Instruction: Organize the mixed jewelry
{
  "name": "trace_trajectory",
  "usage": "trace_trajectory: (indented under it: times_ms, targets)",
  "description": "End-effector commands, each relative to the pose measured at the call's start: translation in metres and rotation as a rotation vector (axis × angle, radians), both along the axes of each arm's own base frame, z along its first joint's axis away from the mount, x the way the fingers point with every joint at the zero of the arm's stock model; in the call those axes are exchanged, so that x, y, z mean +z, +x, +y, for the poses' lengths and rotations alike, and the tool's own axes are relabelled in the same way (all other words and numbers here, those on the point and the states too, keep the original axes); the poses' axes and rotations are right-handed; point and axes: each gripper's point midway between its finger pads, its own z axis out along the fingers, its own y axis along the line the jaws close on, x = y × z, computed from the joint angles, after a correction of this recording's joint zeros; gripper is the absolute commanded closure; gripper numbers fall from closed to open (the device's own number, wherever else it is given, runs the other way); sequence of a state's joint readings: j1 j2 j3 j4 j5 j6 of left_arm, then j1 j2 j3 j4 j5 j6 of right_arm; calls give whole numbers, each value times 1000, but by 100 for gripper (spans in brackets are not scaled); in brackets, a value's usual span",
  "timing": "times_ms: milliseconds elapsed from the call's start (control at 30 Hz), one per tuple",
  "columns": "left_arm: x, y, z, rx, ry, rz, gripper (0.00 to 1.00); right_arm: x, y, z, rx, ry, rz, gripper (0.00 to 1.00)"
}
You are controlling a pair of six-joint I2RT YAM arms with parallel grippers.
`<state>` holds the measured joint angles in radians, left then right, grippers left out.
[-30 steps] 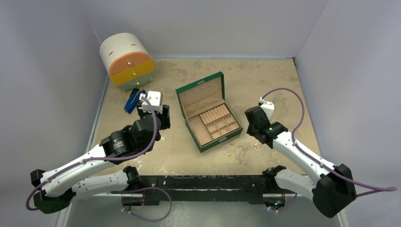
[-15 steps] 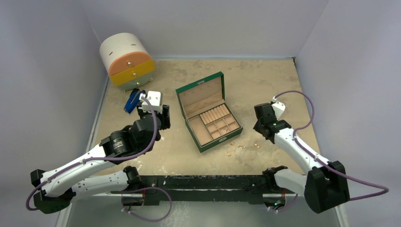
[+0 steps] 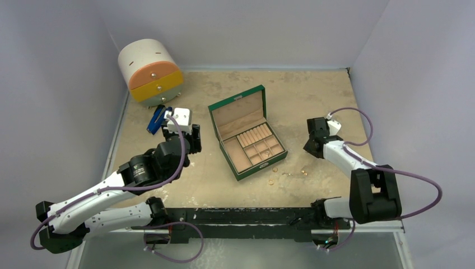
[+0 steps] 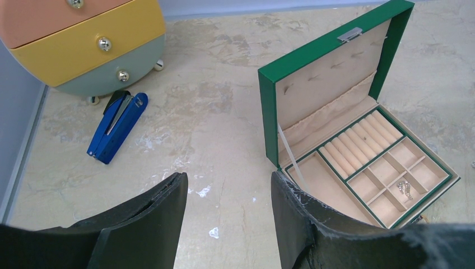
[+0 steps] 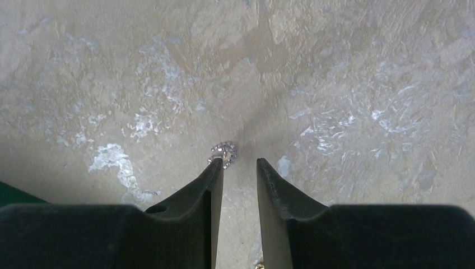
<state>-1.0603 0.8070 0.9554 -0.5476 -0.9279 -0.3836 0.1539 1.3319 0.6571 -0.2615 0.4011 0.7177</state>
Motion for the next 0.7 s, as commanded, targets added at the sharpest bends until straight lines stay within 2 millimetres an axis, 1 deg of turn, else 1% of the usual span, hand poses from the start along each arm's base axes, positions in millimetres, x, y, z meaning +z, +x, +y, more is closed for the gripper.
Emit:
trace_trajectory:
  times_ms: [0, 267, 533, 667]
  targets:
    - [6, 1, 3, 16, -26, -17, 44, 16, 26, 1, -6, 22, -84, 69]
    - [5, 1, 3, 18, -22, -16, 44, 6, 27, 3, -4, 44, -64, 71]
    - [5, 1, 2, 17, -20, -15, 44, -1, 20, 4, 6, 47, -38, 75]
    - [6, 1, 3, 17, -22, -16, 44, -5, 16, 5, 11, 55, -27, 80]
